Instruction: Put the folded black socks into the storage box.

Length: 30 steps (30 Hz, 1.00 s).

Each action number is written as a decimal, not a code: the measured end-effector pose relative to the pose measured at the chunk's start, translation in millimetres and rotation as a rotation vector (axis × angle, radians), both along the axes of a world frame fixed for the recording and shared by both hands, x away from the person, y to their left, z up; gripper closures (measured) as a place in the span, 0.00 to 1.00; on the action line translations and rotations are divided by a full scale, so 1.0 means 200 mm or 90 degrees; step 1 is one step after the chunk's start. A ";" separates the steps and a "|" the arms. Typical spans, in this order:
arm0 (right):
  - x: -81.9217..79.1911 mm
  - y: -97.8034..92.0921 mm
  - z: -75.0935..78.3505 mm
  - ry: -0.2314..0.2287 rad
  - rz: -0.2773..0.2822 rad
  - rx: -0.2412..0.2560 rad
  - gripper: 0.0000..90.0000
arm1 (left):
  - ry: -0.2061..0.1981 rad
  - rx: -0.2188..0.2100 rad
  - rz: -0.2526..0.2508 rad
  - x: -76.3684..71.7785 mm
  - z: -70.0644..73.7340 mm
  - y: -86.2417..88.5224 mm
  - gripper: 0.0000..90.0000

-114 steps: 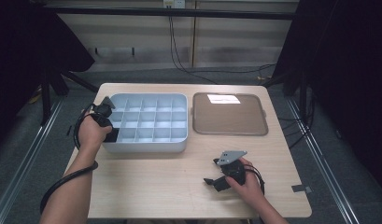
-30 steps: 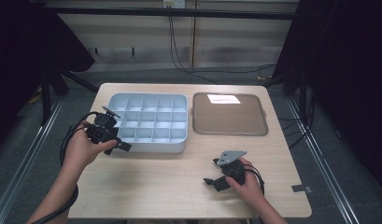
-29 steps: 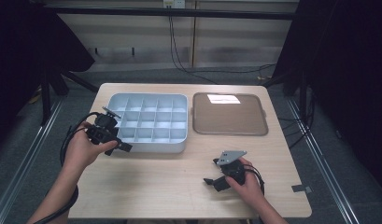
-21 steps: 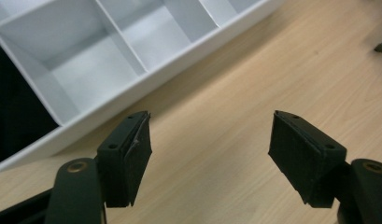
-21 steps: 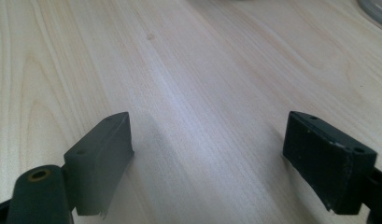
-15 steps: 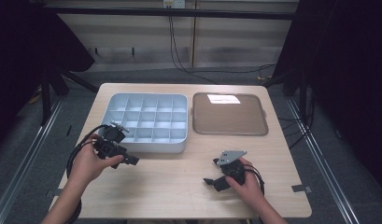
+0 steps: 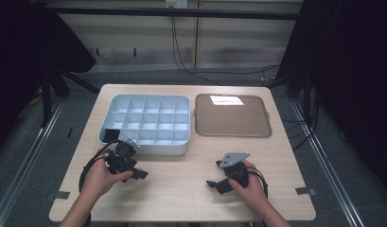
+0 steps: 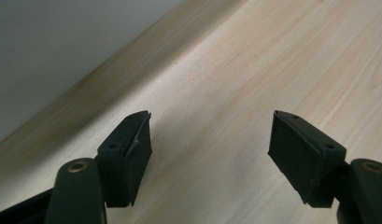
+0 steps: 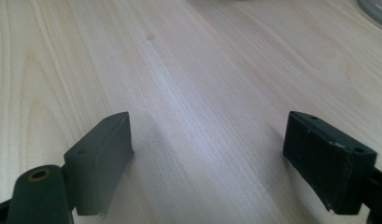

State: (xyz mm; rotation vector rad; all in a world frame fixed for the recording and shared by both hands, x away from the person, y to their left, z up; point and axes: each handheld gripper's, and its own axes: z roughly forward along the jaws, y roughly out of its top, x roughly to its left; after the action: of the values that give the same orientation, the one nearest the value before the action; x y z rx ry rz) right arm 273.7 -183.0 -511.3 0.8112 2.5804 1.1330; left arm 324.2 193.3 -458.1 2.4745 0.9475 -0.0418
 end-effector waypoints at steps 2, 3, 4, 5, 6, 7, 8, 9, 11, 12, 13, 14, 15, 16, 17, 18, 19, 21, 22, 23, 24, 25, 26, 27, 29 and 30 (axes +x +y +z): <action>0.00 0.00 0.00 0.000 0.000 0.000 0.17 | -0.009 -0.005 -0.007 0.00 -0.02 0.00 0.33; 0.00 0.00 0.00 0.000 0.000 0.000 0.17 | -0.016 -0.009 -0.009 -0.01 -0.03 -0.01 0.33; 0.00 0.00 0.00 0.000 0.000 0.000 0.17 | -0.023 -0.005 -0.015 -0.01 -0.05 -0.01 0.33; 0.00 0.00 0.00 0.000 0.000 0.000 0.17 | -0.022 -0.005 -0.013 -0.01 -0.06 -0.01 0.33; 0.00 0.00 0.00 0.000 0.000 0.000 0.17 | -0.026 -0.010 -0.016 -0.01 -0.07 -0.01 0.33; 0.00 0.00 0.00 0.000 0.000 0.000 0.17 | -0.024 -0.015 -0.012 -0.02 -0.08 -0.01 0.33; 0.00 0.00 0.00 0.000 0.000 0.000 0.17 | -0.026 -0.018 -0.017 -0.02 -0.09 -0.01 0.33; 0.00 0.00 0.00 0.000 0.000 0.000 0.17 | -0.026 -0.018 -0.015 -0.02 -0.10 -0.01 0.33; 0.00 0.00 0.00 0.000 0.000 0.000 0.17 | -0.035 -0.016 -0.021 -0.02 -0.11 -0.01 0.33; 0.00 0.00 0.00 0.000 0.000 0.000 0.17 | -0.039 -0.020 -0.020 -0.02 -0.11 -0.01 0.33; 0.00 0.00 0.00 0.000 0.000 0.000 0.17 | -0.044 -0.021 -0.023 -0.02 -0.11 -0.01 0.33; 0.00 0.00 0.00 0.000 0.000 0.000 0.17 | -0.050 -0.026 -0.027 -0.03 -0.12 -0.02 0.33; 0.00 0.00 0.00 0.000 0.000 0.000 0.17 | -0.053 -0.030 -0.027 -0.03 -0.12 -0.02 0.32; 0.00 0.00 0.00 0.000 0.000 0.000 0.17 | -0.058 -0.033 -0.032 -0.03 -0.13 -0.02 0.31; 0.00 0.00 0.00 0.000 0.000 0.000 0.17 | -0.067 -0.032 -0.034 -0.04 -0.13 -0.02 0.30; 0.00 0.00 0.00 0.000 0.001 0.000 0.17 | -0.071 -0.035 -0.037 -0.04 -0.13 -0.02 0.30; 0.00 0.00 0.00 0.000 0.000 0.000 0.17 | -0.074 -0.039 -0.038 -0.04 -0.14 -0.02 0.29; 0.00 0.00 0.00 0.000 0.000 0.000 0.17 | -0.081 -0.042 -0.038 -0.05 -0.14 -0.02 0.27; 0.00 0.00 0.00 0.000 0.000 0.000 0.17 | -0.083 -0.046 -0.034 -0.05 -0.14 -0.02 0.26; 0.00 0.00 0.00 0.000 0.000 0.000 0.17 | -0.085 -0.048 -0.038 -0.05 -0.15 -0.02 0.26; 0.00 0.00 0.00 0.000 0.000 0.000 0.17 | -0.087 -0.053 -0.036 -0.05 -0.15 -0.02 0.26; 0.00 0.00 0.00 0.000 0.000 0.000 0.17 | -0.091 -0.057 -0.035 -0.05 -0.15 -0.01 0.26; 0.00 0.00 0.00 0.000 0.000 0.000 0.17 | -0.096 -0.061 -0.036 -0.05 -0.15 -0.01 0.26; 0.00 0.00 0.00 0.000 0.000 0.000 0.17 | -0.099 -0.060 -0.042 -0.05 -0.16 -0.01 0.26; 0.00 0.00 0.00 0.000 0.000 0.000 0.17 | -0.104 -0.062 -0.041 -0.06 -0.16 -0.01 0.25; 0.00 0.00 0.00 0.000 0.000 0.000 0.17 | -0.109 -0.061 -0.046 -0.06 -0.16 -0.01 0.25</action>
State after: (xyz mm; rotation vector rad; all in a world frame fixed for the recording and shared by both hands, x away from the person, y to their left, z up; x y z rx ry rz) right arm 273.7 -183.0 -511.3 0.8102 2.5805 1.1331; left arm 312.4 191.7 -490.6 2.3803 0.7657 0.0978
